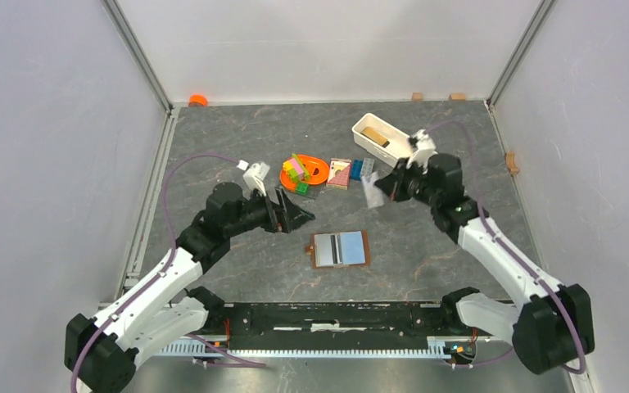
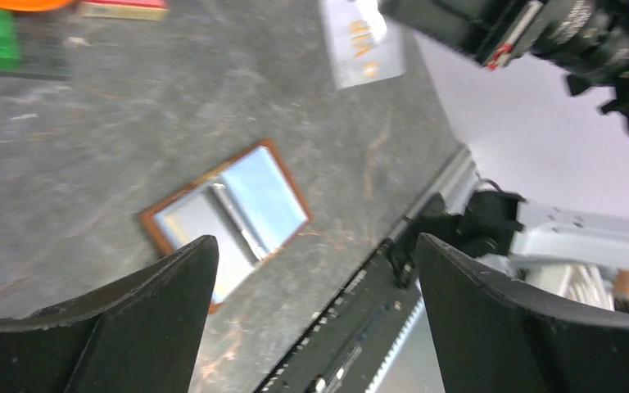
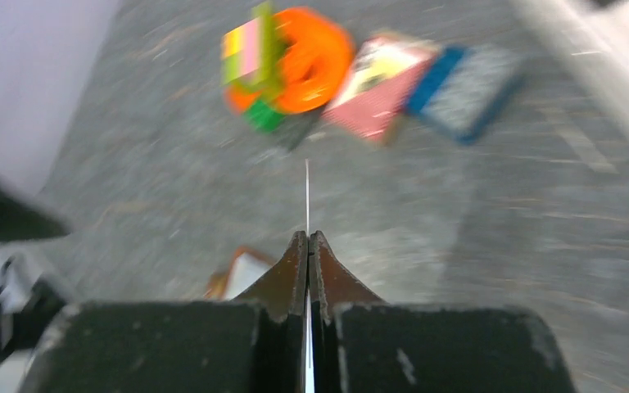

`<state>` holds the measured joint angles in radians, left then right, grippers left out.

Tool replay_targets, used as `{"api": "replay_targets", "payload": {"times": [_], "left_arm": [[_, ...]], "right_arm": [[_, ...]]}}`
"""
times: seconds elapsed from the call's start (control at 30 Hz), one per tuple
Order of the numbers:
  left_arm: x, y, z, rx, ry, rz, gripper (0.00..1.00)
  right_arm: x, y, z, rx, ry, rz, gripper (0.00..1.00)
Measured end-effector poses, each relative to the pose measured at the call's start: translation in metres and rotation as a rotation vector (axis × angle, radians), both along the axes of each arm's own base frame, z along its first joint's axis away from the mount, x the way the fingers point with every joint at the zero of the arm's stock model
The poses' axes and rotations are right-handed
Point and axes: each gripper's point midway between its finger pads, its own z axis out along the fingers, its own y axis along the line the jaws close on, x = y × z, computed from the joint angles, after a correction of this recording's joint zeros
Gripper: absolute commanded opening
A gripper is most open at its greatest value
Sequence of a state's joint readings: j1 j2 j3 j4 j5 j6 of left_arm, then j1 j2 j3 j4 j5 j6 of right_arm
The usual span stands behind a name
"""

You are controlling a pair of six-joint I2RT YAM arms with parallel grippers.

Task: Put the credit cards into the card holder
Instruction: Pick up the credit card from the storage box, then insert the credit card into the card holder.

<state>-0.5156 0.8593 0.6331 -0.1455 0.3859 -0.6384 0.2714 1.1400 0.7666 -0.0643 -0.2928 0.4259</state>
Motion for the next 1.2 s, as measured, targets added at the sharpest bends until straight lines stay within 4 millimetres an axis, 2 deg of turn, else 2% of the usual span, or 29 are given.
{"api": "replay_targets", "payload": {"times": [0.1, 0.2, 0.33, 0.47, 0.57, 0.7, 0.77, 0.83, 0.9, 0.93, 1.07, 1.13, 1.2], "left_arm": [[-0.019, -0.026, 0.008, -0.061, -0.022, -0.092, 0.95], [-0.032, -0.047, 0.017, -0.115, -0.043, -0.16, 0.95], [-0.037, -0.056, 0.021, -0.175, -0.053, -0.179, 0.95], [-0.038, -0.059, 0.024, -0.216, -0.059, -0.181, 0.89], [-0.039, -0.062, 0.033, -0.25, -0.075, -0.188, 0.72], [-0.041, -0.066, 0.05, -0.314, -0.111, -0.21, 0.54], [-0.042, -0.067, 0.056, -0.34, -0.124, -0.219, 0.39], [-0.043, -0.069, 0.061, -0.362, -0.13, -0.223, 0.17], [-0.043, -0.07, 0.062, -0.375, -0.126, -0.224, 0.03], [-0.043, -0.071, 0.06, -0.377, -0.119, -0.225, 0.02], [-0.044, -0.072, 0.051, -0.369, -0.098, -0.232, 0.02], [-0.044, -0.072, 0.039, -0.347, -0.068, -0.224, 0.02], [-0.042, -0.071, 0.024, -0.31, -0.023, -0.204, 0.02]], "right_arm": [[-0.042, 0.05, 0.008, 0.101, -0.038, 0.198, 0.0], [-0.074, 0.081, 0.026, 0.203, -0.085, 0.34, 0.0], [-0.104, 0.105, 0.056, 0.325, -0.152, 0.472, 0.0], [-0.124, 0.116, 0.08, 0.425, -0.198, 0.557, 0.0], [-0.134, 0.121, 0.091, 0.472, -0.212, 0.6, 0.0], [-0.142, 0.125, 0.099, 0.5, -0.225, 0.635, 0.0], [-0.143, 0.127, 0.099, 0.502, -0.223, 0.641, 0.0], [-0.144, 0.128, 0.096, 0.501, -0.217, 0.647, 0.0], [-0.144, 0.129, 0.09, 0.497, -0.204, 0.647, 0.0], [-0.144, 0.129, 0.087, 0.493, -0.196, 0.645, 0.03], [-0.139, 0.127, 0.07, 0.449, -0.16, 0.614, 0.48], [-0.134, 0.124, 0.053, 0.389, -0.135, 0.583, 0.6], [-0.128, 0.119, 0.034, 0.324, -0.098, 0.54, 0.64]]}}
